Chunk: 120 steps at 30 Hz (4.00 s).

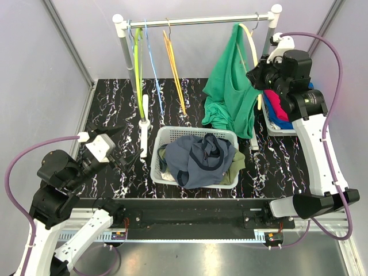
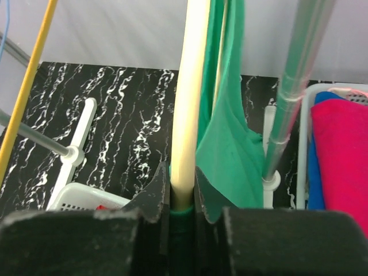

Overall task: Remove the tank top from the hanger
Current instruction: Pick up the hanger from the clothesline.

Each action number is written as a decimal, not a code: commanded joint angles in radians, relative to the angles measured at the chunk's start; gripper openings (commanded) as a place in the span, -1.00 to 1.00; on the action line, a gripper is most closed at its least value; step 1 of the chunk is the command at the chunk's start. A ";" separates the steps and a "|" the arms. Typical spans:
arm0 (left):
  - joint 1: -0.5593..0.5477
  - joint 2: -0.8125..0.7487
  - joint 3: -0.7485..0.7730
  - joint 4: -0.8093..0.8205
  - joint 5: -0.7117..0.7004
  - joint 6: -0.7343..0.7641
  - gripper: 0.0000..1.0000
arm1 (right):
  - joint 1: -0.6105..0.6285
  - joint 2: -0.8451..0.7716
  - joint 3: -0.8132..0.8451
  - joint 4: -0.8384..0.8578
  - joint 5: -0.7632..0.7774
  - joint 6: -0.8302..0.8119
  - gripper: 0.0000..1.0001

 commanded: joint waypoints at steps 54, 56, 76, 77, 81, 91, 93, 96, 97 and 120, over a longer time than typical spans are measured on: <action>0.021 0.024 0.081 0.039 0.027 -0.057 0.98 | -0.004 -0.260 0.577 0.033 -0.428 0.158 -1.00; 0.024 0.020 0.082 0.039 0.028 -0.060 0.98 | -0.003 -0.268 0.583 0.052 -0.451 0.176 -1.00; 0.042 0.014 0.099 0.035 0.056 -0.077 0.98 | -0.004 -0.272 0.698 0.230 -0.608 0.310 -1.00; 0.044 0.014 0.099 0.033 0.057 -0.078 0.98 | -0.004 -0.269 0.709 0.234 -0.597 0.307 -1.00; 0.045 0.010 0.107 0.022 0.063 -0.081 0.98 | -0.004 -0.289 0.709 0.262 -0.568 0.302 -1.00; 0.055 0.001 0.119 0.012 0.077 -0.092 0.98 | -0.004 -0.326 0.668 0.187 -0.588 0.296 -1.00; 0.056 -0.006 0.118 0.008 0.079 -0.092 0.98 | -0.004 -0.350 0.588 0.182 -0.594 0.290 -1.00; 0.056 -0.006 0.115 0.007 0.088 -0.093 0.97 | -0.004 -0.404 0.456 0.172 -0.618 0.293 -1.00; 0.058 -0.004 0.115 0.007 0.097 -0.095 0.98 | -0.004 -0.424 0.422 0.149 -0.624 0.291 -1.00; 0.061 0.025 0.113 0.015 0.119 -0.098 0.96 | -0.004 -0.435 0.275 0.288 -0.410 0.204 -1.00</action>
